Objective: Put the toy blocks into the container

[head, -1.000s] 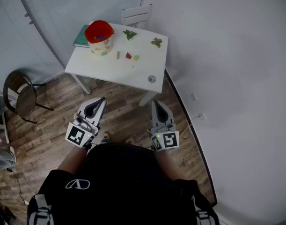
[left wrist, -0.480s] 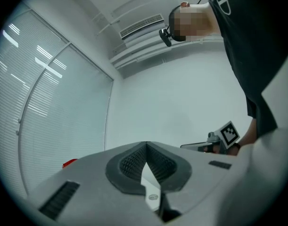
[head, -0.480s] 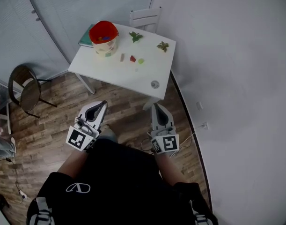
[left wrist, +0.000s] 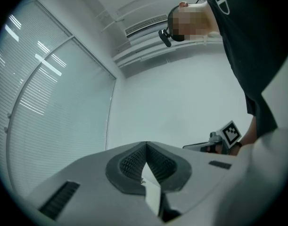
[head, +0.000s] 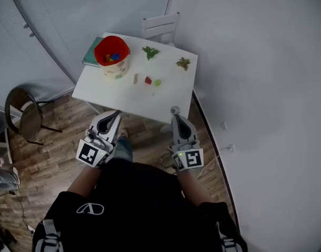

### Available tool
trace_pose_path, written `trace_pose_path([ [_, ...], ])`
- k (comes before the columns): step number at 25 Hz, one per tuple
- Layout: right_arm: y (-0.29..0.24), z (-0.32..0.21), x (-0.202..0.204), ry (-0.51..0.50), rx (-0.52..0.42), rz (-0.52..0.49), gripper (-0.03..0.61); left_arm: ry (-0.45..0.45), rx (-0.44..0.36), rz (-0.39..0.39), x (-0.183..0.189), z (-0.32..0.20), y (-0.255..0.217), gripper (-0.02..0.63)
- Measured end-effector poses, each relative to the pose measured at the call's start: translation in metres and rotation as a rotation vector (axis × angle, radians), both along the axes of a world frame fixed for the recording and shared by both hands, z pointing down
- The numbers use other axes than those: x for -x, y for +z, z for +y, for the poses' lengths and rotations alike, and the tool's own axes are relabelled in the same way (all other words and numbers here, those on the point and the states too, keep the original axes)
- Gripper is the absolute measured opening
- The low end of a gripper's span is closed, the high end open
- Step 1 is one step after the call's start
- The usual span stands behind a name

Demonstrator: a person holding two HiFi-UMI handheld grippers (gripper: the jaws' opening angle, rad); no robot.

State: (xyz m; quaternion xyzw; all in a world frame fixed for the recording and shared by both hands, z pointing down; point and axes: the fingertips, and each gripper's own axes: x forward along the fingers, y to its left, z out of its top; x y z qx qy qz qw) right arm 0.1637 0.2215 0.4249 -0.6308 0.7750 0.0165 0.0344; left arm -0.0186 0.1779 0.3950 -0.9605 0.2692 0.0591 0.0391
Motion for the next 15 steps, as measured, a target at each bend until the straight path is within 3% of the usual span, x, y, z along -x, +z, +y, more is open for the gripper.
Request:
trace_pose_path([
  [8, -0.015, -0.115, 0.000, 0.072, 0.007, 0.050, 0.000, 0.095, 0.007, 0.018, -0.007, -0.127, -0.007, 0.005],
  [15, -0.015, -0.187, 0.005, 0.111, 0.013, 0.081, 0.000, 0.154, 0.011, 0.027, -0.006, -0.202, -0.002, 0.005],
])
